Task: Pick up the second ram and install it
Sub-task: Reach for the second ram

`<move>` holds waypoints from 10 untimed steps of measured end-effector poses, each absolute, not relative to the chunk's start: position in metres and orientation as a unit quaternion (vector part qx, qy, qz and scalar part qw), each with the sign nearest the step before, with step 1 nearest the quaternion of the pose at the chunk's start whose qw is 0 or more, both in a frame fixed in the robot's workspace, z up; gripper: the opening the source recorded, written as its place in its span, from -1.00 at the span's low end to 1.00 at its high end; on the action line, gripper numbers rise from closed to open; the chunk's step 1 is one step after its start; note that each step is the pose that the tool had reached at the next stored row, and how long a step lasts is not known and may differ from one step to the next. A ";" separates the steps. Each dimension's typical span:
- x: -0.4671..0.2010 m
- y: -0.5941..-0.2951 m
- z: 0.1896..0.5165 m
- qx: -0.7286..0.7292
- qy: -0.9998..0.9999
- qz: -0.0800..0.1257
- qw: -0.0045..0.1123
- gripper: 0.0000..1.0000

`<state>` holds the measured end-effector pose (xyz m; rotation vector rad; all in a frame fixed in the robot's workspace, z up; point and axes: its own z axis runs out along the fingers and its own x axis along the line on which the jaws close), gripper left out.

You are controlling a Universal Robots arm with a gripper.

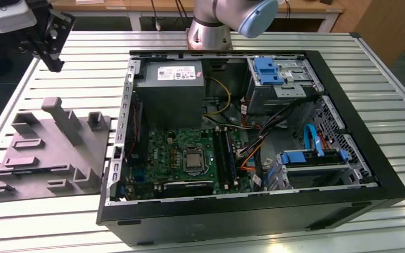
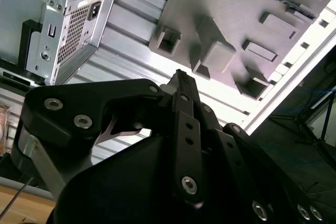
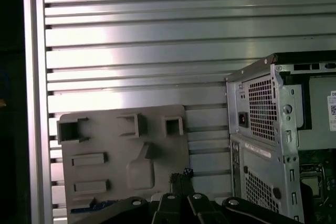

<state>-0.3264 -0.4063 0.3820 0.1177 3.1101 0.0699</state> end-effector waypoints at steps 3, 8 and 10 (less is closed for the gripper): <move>-0.329 -0.414 0.382 0.038 0.999 0.022 0.014 -0.80; -0.333 -0.429 0.380 0.038 0.999 0.022 0.014 -0.80; -0.336 -0.434 0.379 0.038 0.999 0.022 0.014 -0.80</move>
